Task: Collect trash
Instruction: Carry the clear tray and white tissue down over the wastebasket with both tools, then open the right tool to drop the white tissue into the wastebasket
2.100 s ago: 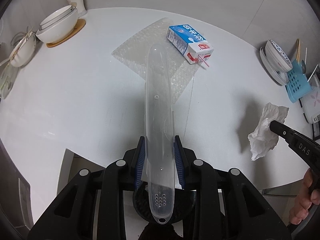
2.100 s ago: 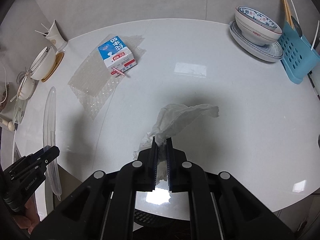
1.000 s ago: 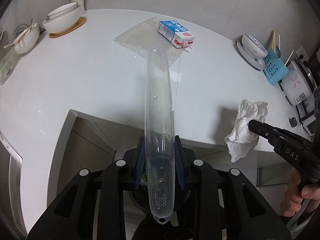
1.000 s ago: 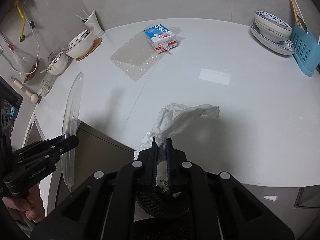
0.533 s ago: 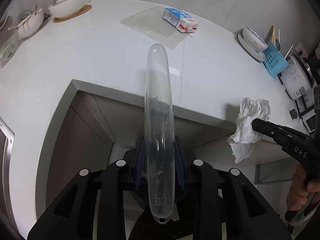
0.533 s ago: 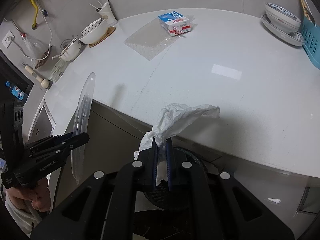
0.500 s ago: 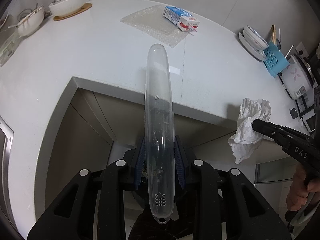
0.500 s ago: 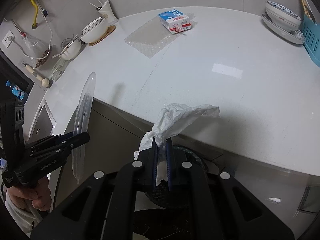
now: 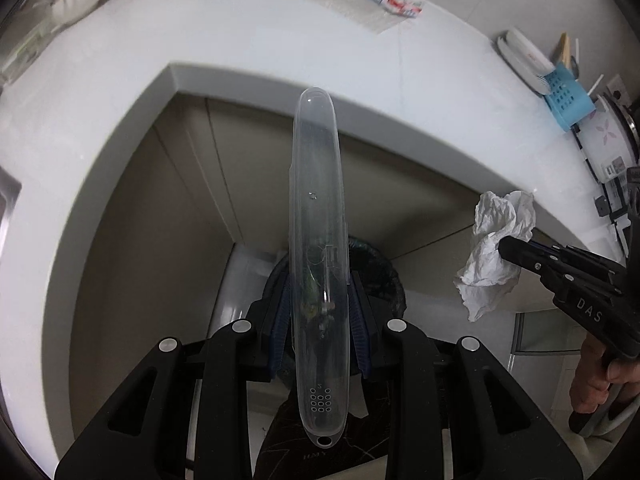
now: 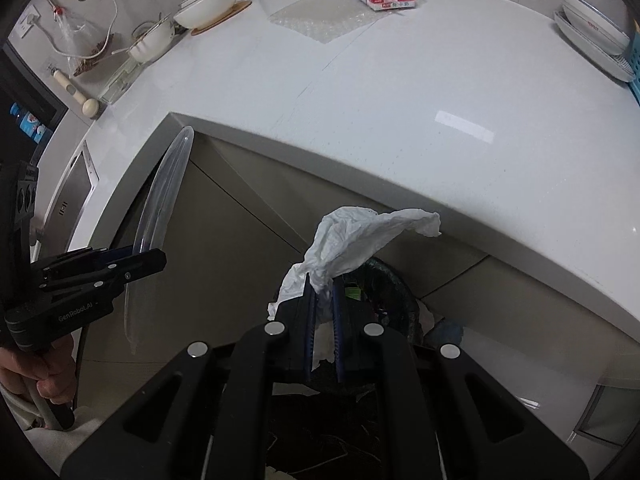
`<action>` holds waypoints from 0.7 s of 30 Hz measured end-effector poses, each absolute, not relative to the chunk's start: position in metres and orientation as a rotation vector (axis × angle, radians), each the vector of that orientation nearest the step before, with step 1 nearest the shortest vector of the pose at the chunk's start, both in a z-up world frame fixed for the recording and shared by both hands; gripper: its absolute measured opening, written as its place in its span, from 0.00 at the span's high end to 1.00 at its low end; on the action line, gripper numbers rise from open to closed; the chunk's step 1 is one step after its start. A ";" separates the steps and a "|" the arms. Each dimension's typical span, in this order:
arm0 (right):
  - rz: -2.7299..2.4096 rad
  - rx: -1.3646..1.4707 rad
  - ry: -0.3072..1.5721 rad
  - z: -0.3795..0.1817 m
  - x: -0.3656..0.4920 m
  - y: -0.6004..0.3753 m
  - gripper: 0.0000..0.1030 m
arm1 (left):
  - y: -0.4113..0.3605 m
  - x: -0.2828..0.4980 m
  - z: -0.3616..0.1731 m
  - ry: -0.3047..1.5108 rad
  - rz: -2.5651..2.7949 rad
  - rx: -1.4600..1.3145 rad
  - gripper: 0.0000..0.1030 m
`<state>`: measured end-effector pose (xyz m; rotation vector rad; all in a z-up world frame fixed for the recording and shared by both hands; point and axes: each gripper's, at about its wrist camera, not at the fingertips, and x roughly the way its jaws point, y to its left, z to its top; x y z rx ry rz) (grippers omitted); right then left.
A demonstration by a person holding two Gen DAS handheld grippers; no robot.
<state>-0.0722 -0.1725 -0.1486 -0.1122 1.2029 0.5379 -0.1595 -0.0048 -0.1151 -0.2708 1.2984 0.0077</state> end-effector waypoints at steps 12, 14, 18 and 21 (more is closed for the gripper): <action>0.500 -0.187 1.291 -0.218 -0.081 -0.163 0.93 | -0.002 -0.164 -0.164 1.383 0.049 -0.287 0.74; 0.504 -0.202 1.300 -0.228 -0.081 -0.160 0.93 | -0.004 -0.163 -0.171 1.388 0.049 -0.278 0.74; 0.527 -0.242 1.324 -0.249 -0.080 -0.150 0.93 | -0.004 -0.162 -0.185 1.386 0.049 -0.272 0.74; 0.533 -0.264 1.347 -0.265 -0.076 -0.144 0.93 | -0.004 -0.164 -0.193 1.379 0.056 -0.266 0.74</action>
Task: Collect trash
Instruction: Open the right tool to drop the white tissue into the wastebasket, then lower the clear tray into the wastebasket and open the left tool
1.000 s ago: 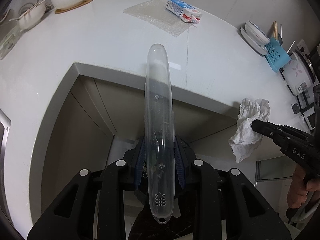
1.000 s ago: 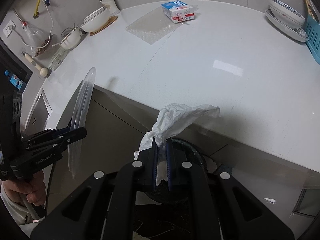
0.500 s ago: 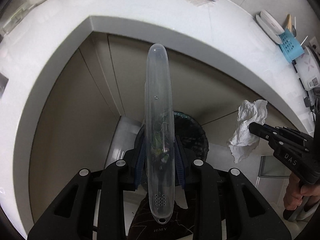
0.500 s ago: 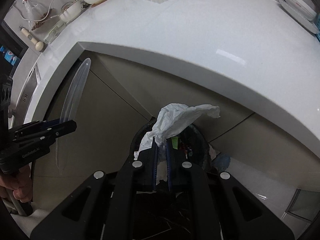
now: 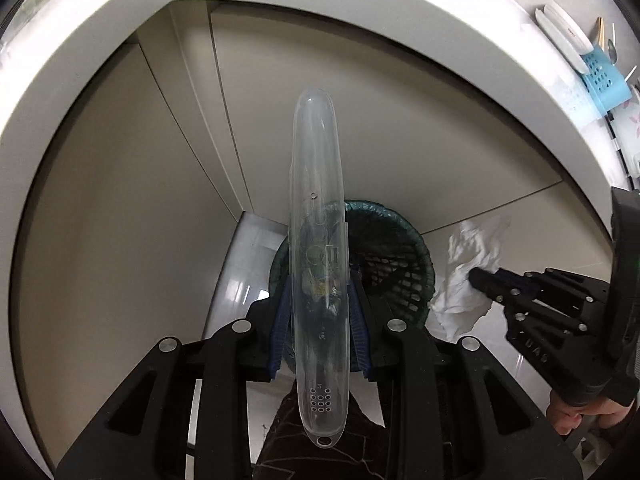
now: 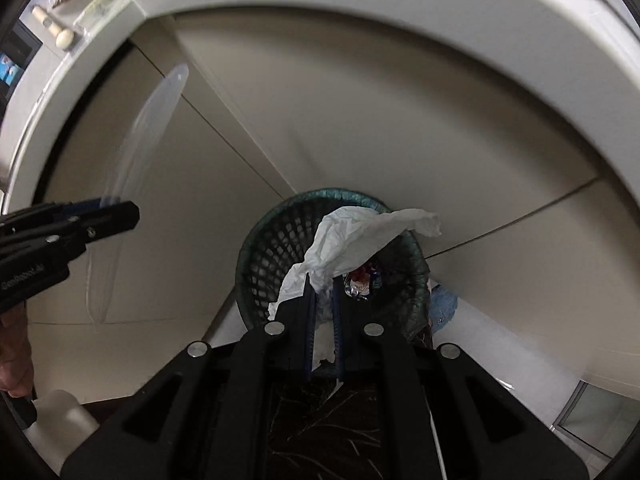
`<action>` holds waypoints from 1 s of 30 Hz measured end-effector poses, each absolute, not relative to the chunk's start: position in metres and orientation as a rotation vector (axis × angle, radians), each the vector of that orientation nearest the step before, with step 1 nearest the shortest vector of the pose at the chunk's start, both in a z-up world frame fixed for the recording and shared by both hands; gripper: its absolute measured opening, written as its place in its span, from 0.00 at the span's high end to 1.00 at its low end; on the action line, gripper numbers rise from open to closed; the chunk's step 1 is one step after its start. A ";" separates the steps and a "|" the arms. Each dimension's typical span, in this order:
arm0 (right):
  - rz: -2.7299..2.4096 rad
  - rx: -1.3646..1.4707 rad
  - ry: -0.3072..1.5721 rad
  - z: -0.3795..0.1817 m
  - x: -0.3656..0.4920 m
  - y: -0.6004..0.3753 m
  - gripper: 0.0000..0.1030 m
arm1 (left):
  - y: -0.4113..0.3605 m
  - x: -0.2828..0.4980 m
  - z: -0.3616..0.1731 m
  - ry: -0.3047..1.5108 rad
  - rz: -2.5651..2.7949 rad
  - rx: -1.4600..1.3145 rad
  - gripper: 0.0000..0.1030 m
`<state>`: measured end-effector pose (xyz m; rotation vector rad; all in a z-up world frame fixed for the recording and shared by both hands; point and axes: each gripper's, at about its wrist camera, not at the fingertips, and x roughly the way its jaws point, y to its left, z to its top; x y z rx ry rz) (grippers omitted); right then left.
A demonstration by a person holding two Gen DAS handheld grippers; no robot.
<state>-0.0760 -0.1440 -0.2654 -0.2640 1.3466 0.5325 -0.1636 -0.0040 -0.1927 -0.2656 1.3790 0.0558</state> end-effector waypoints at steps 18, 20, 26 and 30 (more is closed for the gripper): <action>0.504 -0.233 1.389 -0.310 -0.066 -0.129 0.56 | -0.016 -0.170 -0.211 1.406 0.080 -0.225 0.74; 0.494 -0.219 1.385 -0.309 -0.065 -0.131 0.45 | -0.018 -0.168 -0.213 1.413 0.077 -0.222 0.74; 0.477 -0.202 1.339 -0.297 -0.062 -0.143 0.29 | -0.024 -0.156 -0.224 1.422 0.052 -0.211 0.74; 0.451 -0.176 1.298 -0.286 -0.062 -0.157 0.22 | -0.035 -0.151 -0.233 1.421 0.019 -0.183 0.74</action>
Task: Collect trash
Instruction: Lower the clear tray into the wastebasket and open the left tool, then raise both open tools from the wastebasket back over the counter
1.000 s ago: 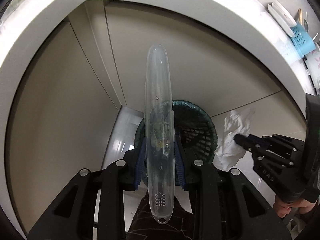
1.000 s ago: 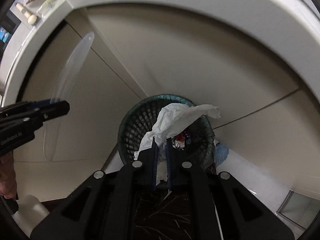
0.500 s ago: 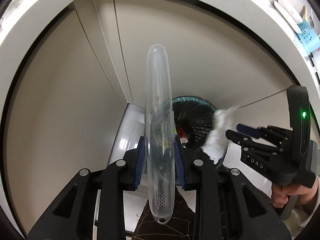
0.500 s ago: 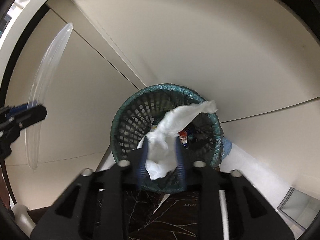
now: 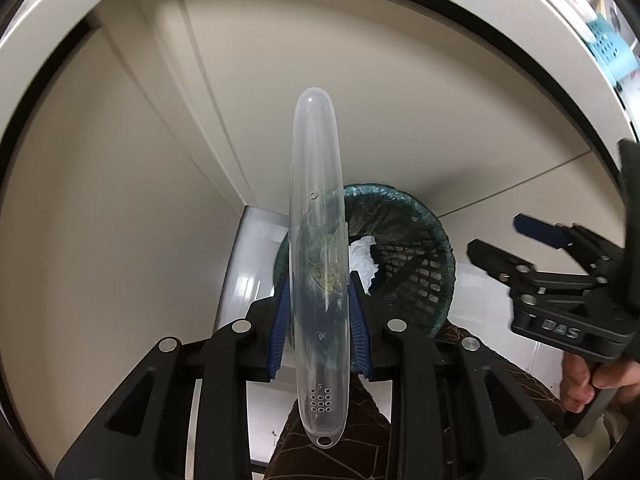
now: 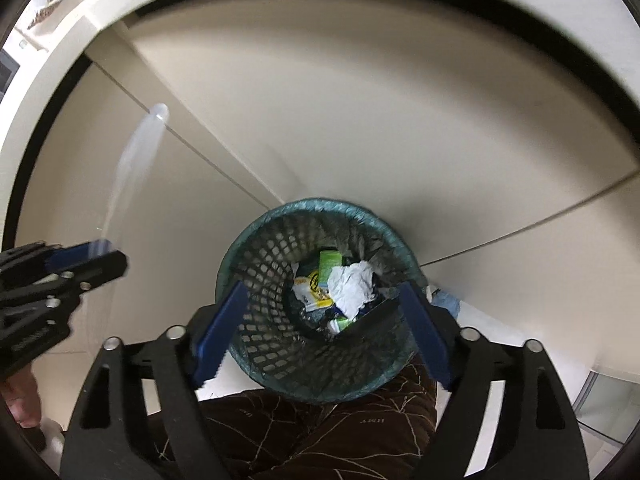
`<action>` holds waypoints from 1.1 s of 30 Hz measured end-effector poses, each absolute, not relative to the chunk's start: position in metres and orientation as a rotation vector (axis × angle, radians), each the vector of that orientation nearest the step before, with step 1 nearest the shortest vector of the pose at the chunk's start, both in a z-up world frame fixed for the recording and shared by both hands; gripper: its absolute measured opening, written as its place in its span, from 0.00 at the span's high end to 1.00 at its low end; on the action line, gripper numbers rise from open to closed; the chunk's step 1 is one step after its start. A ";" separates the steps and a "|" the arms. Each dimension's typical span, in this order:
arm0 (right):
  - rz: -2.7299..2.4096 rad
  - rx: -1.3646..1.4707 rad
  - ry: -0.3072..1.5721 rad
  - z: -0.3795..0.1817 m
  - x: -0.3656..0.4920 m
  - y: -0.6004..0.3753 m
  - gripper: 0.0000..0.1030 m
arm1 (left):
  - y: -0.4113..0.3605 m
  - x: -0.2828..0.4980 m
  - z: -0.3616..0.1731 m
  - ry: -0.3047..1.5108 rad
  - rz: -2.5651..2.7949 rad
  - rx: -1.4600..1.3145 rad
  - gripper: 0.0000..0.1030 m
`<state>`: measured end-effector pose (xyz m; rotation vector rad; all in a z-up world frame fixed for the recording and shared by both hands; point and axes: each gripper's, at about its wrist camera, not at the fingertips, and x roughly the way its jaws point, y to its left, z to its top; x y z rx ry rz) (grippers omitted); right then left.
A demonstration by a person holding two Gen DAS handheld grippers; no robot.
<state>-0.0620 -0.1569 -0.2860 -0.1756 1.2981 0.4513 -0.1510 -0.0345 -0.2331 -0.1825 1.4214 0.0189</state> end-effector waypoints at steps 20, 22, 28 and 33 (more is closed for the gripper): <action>0.247 -0.044 1.230 -0.239 -0.062 -0.243 0.09 | -0.097 -0.129 -0.276 1.469 -0.182 -0.025 0.73; 0.241 -0.042 1.226 -0.237 -0.062 -0.246 0.09 | -0.100 -0.127 -0.279 1.482 -0.194 -0.007 0.73; 0.224 -0.042 1.243 -0.235 -0.061 -0.248 0.09 | -0.101 -0.125 -0.282 1.480 -0.200 0.033 0.69; 0.227 -0.058 1.245 -0.236 -0.061 -0.244 0.09 | -0.096 -0.124 -0.278 1.446 -0.172 0.023 0.52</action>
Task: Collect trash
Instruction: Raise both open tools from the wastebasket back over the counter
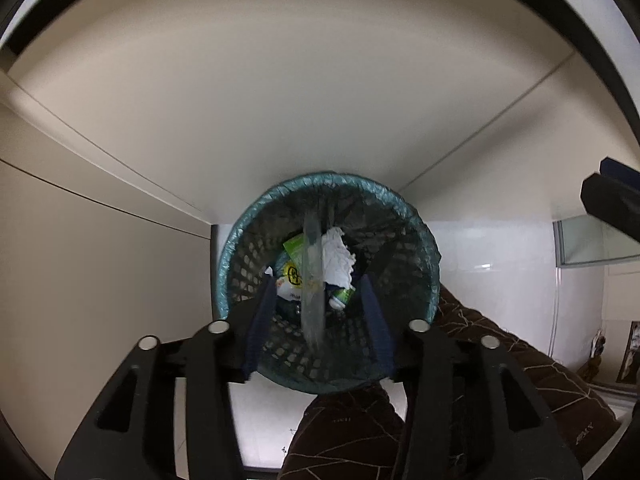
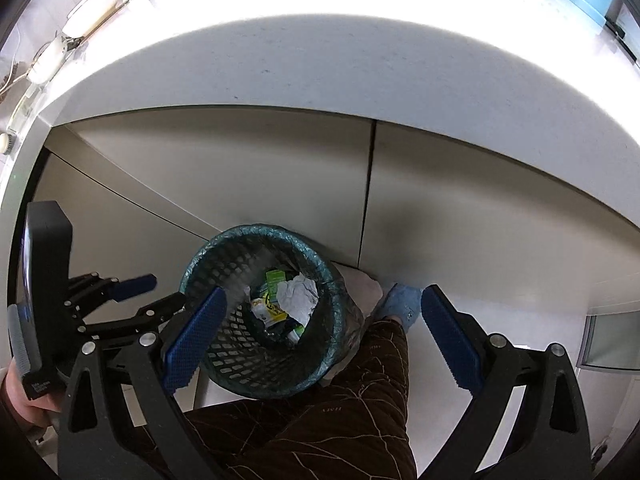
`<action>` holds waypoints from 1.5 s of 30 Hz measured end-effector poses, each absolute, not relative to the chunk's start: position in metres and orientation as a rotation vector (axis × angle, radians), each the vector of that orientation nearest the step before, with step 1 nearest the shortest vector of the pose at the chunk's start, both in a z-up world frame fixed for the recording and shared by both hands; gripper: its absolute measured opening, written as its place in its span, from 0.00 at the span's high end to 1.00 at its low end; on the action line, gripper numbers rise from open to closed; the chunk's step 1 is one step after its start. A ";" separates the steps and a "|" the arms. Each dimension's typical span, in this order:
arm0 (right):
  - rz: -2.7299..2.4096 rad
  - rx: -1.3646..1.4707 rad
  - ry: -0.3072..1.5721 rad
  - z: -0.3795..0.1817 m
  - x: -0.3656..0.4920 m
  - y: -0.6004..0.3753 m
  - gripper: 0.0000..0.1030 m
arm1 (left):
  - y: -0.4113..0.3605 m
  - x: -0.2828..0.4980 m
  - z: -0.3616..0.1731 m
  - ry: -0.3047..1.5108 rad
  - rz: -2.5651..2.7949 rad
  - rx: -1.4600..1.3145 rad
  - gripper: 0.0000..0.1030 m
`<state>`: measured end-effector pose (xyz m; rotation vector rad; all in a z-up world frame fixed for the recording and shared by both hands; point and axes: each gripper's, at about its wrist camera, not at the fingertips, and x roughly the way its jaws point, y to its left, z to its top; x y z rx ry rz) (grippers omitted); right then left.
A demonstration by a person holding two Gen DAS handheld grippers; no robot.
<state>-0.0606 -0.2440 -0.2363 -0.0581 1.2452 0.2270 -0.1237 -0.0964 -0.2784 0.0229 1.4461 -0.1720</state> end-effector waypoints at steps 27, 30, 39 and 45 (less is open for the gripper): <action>0.317 -0.165 1.040 -0.094 -0.041 -0.200 0.09 | -0.021 -0.108 -0.111 1.172 -0.020 -0.202 0.06; 0.323 -0.164 1.014 -0.072 -0.032 -0.198 0.09 | -0.021 -0.100 -0.095 1.160 -0.026 -0.192 0.06; 0.321 -0.165 0.964 -0.037 -0.004 -0.193 0.09 | -0.031 -0.073 -0.065 1.123 -0.045 -0.185 0.06; 0.323 -0.163 0.947 -0.022 0.018 -0.194 0.09 | -0.037 -0.051 -0.048 1.103 -0.032 -0.177 0.06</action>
